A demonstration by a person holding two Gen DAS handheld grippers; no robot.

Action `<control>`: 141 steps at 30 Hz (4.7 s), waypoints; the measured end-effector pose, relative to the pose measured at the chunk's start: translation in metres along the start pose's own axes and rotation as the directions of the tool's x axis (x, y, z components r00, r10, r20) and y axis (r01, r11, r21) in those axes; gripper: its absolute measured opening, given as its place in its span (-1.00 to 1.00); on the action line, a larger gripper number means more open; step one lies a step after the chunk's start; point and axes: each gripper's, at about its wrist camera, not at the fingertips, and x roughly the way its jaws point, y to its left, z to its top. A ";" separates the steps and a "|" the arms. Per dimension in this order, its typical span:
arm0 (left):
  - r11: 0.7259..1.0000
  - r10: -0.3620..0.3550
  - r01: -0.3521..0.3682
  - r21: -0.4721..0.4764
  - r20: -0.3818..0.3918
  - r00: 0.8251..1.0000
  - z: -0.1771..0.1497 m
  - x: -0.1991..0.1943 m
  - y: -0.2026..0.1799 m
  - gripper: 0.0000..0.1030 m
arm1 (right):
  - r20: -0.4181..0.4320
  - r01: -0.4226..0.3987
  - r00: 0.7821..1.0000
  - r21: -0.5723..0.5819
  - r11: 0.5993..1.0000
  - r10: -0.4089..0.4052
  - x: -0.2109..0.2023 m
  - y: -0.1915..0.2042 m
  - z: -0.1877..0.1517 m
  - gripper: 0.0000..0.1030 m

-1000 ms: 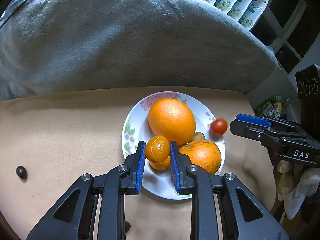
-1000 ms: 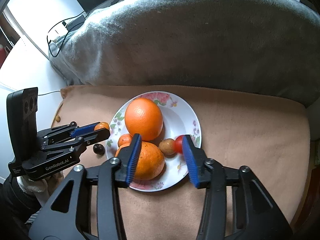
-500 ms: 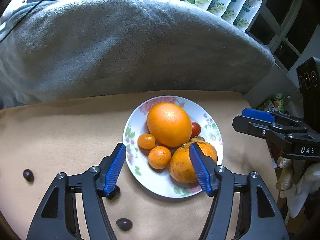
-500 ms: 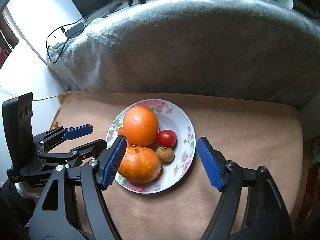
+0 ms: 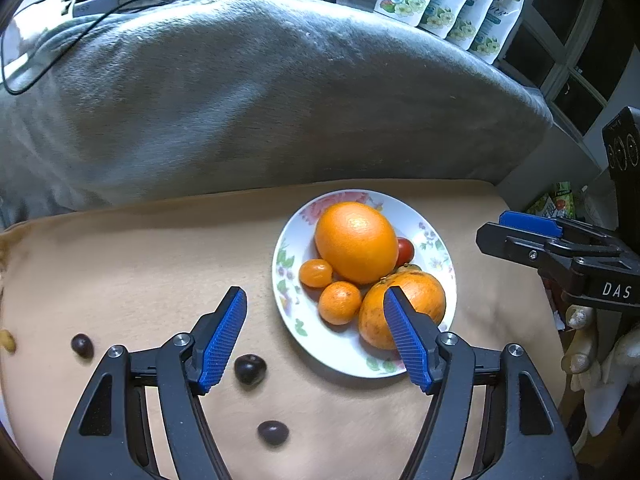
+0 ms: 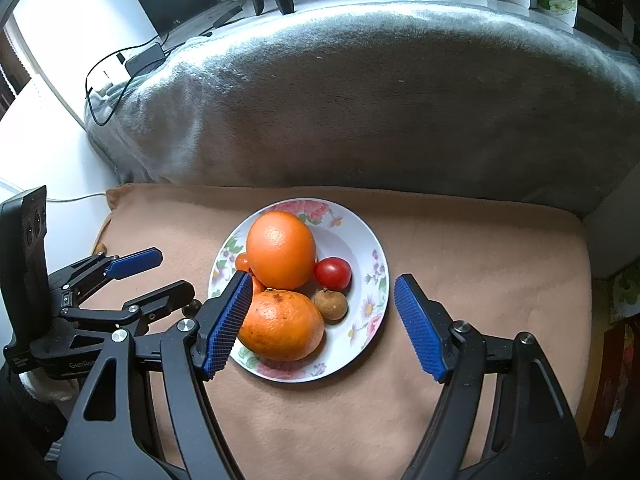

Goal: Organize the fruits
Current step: 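Move both open grippers back toward the dark purple grapes, then close the left gripper on a dark grape while the right grips another dark grape, then carry the dark grapes in both grippers over the plate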

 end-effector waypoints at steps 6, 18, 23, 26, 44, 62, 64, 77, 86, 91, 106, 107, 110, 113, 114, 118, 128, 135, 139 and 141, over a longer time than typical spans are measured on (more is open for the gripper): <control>0.999 0.010 -0.010 -0.030 0.005 1.000 -0.006 -0.009 0.015 0.38 | 0.033 0.004 0.999 -0.011 1.000 -0.003 -0.004 0.012 0.000 0.48; 0.993 0.071 -0.069 -0.093 0.014 0.997 -0.027 -0.033 0.062 0.38 | 0.071 -0.009 0.997 -0.084 0.996 0.015 -0.002 0.057 -0.003 0.48; 0.986 0.113 -0.113 -0.124 -0.007 0.994 -0.035 -0.036 0.088 0.38 | 0.067 -0.023 0.997 -0.115 0.993 0.031 0.000 0.076 -0.009 0.48; 0.980 0.132 -0.133 -0.146 -0.018 0.991 -0.040 -0.039 0.103 0.38 | 0.046 -0.035 0.998 -0.122 0.992 0.041 0.003 0.085 -0.014 0.48; 0.955 0.168 -0.174 -0.239 -0.045 0.985 -0.061 -0.037 0.172 0.37 | -0.103 -0.137 0.987 -0.163 0.977 0.121 0.036 0.136 -0.057 0.48; 0.950 0.126 -0.147 -0.275 -0.095 0.988 -0.072 0.004 0.211 -0.22 | -0.239 -0.160 0.965 -0.187 0.969 0.113 0.085 0.155 -0.083 0.00; 0.950 0.124 -0.147 -0.277 -0.097 0.988 -0.073 0.006 0.212 -0.26 | -0.249 -0.150 0.963 -0.193 0.970 0.099 0.092 0.156 -0.085 -0.02; 0.959 0.120 -0.143 -0.245 -0.105 0.987 -0.071 0.021 0.204 -0.37 | -0.282 -0.147 0.955 -0.191 0.971 0.090 0.106 0.153 -0.086 -0.28; 0.961 0.130 -0.151 -0.230 -0.106 0.986 -0.062 0.031 0.209 -0.58 | -0.295 -0.151 0.951 -0.202 0.968 0.087 0.114 0.158 -0.087 -0.39; 0.962 0.131 -0.152 -0.227 -0.105 0.986 -0.059 0.034 0.204 -0.58 | -0.309 -0.141 0.948 -0.202 0.969 0.074 0.118 0.156 -0.088 -0.46; 0.963 0.131 -0.147 -0.225 -0.086 0.988 -0.060 0.017 0.190 -0.59 | -0.276 -0.153 0.957 -0.210 0.966 0.092 0.101 0.152 -0.083 -0.55; 0.964 0.127 -0.143 -0.224 -0.085 0.988 -0.058 0.015 0.190 -0.59 | -0.269 -0.152 0.958 -0.208 0.966 0.093 0.098 0.150 -0.081 -0.55; 0.967 0.117 -0.132 -0.220 -0.078 0.990 -0.055 0.011 0.185 -0.59 | -0.248 -0.151 0.964 -0.197 0.969 0.100 0.088 0.145 -0.074 -0.55; 0.970 0.106 -0.119 -0.212 -0.073 0.992 -0.049 0.009 0.178 -0.59 | -0.226 -0.146 0.969 -0.184 0.972 0.103 0.078 0.138 -0.069 -0.55; 0.971 0.102 -0.114 -0.209 -0.070 0.992 -0.047 0.008 0.175 -0.59 | -0.220 -0.144 0.970 -0.180 0.973 0.103 0.075 0.136 -0.068 -0.55; 0.976 0.085 -0.095 -0.198 -0.058 0.995 -0.040 0.003 0.161 -0.59 | -0.192 -0.135 0.976 -0.163 0.977 0.103 0.061 0.123 -0.061 -0.55; 0.984 0.048 -0.053 -0.169 -0.032 0.998 -0.024 -0.004 0.121 -0.59 | -0.132 -0.114 0.987 -0.129 0.985 0.097 0.032 0.084 -0.043 -0.55; 0.988 0.012 -0.016 -0.151 -0.027 1.000 -0.022 0.002 0.091 -0.59 | -0.099 -0.095 0.992 -0.118 0.988 0.083 0.022 0.055 -0.033 -0.55; 0.991 -0.006 0.002 -0.133 -0.030 1.000 -0.018 0.006 0.071 -0.59 | -0.080 -0.078 0.994 -0.101 0.992 0.070 0.020 0.037 -0.027 -0.55; 0.992 -0.012 0.008 -0.124 -0.032 0.999 -0.018 0.007 0.064 -0.59 | -0.074 -0.071 0.995 -0.094 0.993 0.064 0.018 0.029 -0.026 -0.55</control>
